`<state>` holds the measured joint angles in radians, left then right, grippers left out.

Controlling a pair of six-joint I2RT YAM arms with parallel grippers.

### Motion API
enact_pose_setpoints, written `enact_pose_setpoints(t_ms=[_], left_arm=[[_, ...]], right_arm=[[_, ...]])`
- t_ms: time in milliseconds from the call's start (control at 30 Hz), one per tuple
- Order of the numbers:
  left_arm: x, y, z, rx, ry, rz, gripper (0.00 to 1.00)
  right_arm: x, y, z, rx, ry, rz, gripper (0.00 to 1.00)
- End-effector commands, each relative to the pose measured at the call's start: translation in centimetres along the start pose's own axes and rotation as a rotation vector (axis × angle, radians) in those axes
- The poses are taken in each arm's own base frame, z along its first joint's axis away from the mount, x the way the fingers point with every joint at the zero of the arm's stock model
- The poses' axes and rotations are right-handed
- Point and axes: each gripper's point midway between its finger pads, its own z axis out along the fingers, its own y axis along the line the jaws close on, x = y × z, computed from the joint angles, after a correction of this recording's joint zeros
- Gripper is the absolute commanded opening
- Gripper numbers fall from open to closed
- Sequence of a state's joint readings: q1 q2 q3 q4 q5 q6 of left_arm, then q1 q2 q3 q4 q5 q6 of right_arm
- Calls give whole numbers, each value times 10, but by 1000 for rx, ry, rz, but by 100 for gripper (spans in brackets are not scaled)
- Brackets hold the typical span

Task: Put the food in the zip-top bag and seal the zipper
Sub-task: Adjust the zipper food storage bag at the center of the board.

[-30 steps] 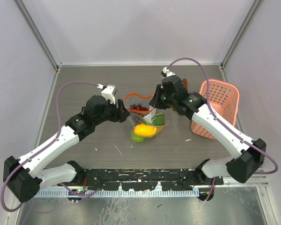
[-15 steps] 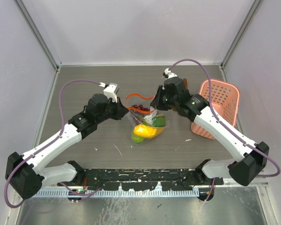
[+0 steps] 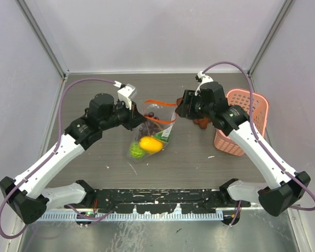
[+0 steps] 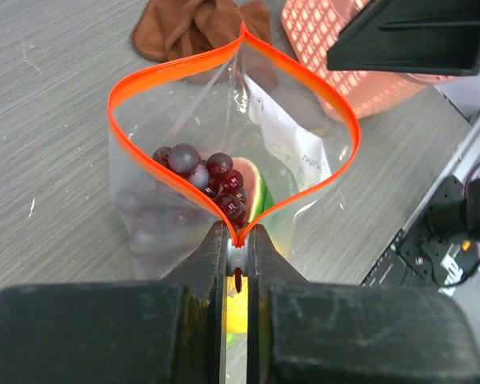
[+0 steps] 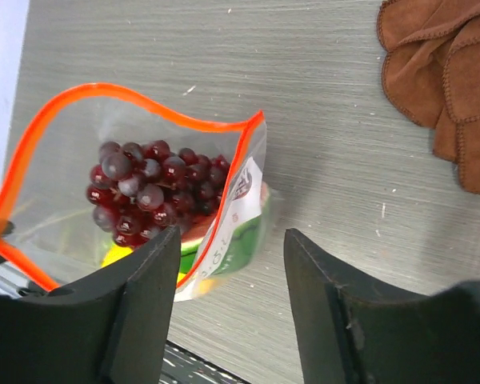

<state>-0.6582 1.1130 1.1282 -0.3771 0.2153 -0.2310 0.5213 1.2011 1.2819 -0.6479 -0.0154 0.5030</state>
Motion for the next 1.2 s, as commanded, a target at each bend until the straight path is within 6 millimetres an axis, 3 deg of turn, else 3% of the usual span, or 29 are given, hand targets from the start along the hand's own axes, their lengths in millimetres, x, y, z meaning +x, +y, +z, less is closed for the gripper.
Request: enact_pose_setpoints(t_ms=[0, 233, 367, 533, 767, 900, 1067, 1167], left_arm=[[-31, -30, -26, 139, -52, 140, 0], [-20, -40, -39, 204, 14, 251, 0], [-18, -47, -44, 239, 16, 279, 0], [-13, -52, -49, 267, 25, 298, 0], [-10, -57, -56, 292, 22, 312, 0], [-8, -59, -57, 300, 25, 319, 0], [-6, -58, -56, 295, 29, 321, 0], [-7, -57, -56, 290, 26, 323, 0]], right_arm=[[-19, 10, -11, -40, -16, -150, 63], [-29, 26, -5, -149, 1, -389, 71], [-21, 32, 12, -225, 35, -506, 76], [-23, 36, 41, -278, 28, -621, 90], [-29, 63, 57, -437, 39, -767, 94], [-5, 71, 65, -582, 120, -868, 94], [30, 67, 75, -650, 220, -943, 92], [43, 61, 76, -659, 271, -935, 83]])
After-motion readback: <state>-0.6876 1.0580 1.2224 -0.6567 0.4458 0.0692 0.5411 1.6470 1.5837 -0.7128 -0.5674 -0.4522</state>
